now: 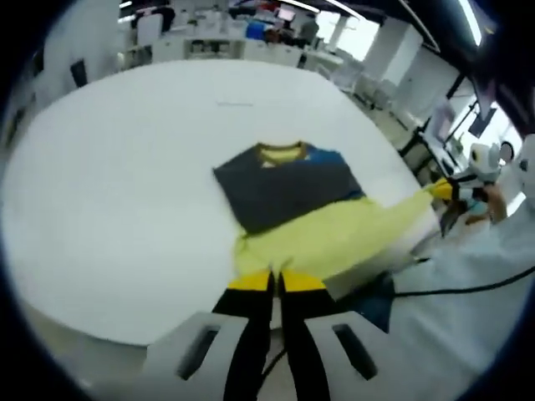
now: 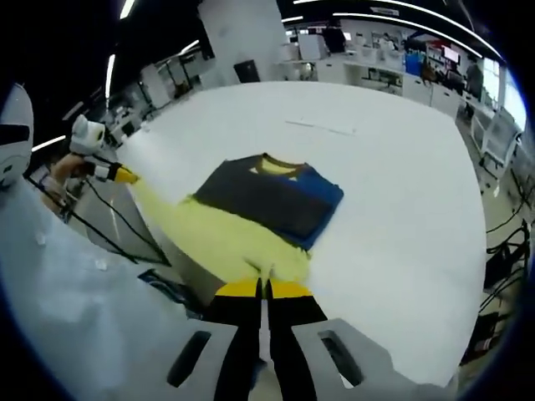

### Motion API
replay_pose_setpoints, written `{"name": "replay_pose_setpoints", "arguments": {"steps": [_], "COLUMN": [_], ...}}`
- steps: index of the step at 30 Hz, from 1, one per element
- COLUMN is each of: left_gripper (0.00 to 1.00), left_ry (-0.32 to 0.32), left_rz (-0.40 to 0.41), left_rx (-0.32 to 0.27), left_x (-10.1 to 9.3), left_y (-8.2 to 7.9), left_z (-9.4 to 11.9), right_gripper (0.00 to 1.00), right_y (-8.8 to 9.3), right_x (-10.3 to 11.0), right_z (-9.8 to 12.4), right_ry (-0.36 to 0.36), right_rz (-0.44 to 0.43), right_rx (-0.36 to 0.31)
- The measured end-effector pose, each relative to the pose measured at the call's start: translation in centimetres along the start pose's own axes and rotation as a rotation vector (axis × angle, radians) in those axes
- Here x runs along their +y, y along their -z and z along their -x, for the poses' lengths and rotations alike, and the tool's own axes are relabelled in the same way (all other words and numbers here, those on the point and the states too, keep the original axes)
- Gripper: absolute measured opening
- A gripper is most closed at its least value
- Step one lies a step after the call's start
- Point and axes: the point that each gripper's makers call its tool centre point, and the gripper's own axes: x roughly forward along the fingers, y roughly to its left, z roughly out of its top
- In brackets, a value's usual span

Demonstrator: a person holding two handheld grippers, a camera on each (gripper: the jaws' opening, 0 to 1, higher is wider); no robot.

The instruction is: Fold the garment on the visible template until the final outline fits inside the template.

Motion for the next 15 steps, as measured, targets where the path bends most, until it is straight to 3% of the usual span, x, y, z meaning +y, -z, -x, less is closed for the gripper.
{"name": "replay_pose_setpoints", "arguments": {"steps": [6,15], "left_gripper": [0.0,0.0], "left_ry": [-0.026,-0.008], "left_rz": [-0.017,-0.013], "left_rx": [-0.026,-0.085], "left_x": [0.7,1.8], "left_y": [-1.6,-4.1], "left_z": [-0.6,-1.7], "right_gripper": [0.03,0.03], "right_y": [-1.4,-3.0], "right_x": [-0.3,-1.8], "right_z": [-0.3,-1.1], "right_ry": [-0.006,-0.006], "right_rz": [-0.015,-0.048], "right_rx": [-0.038,-0.081]}}
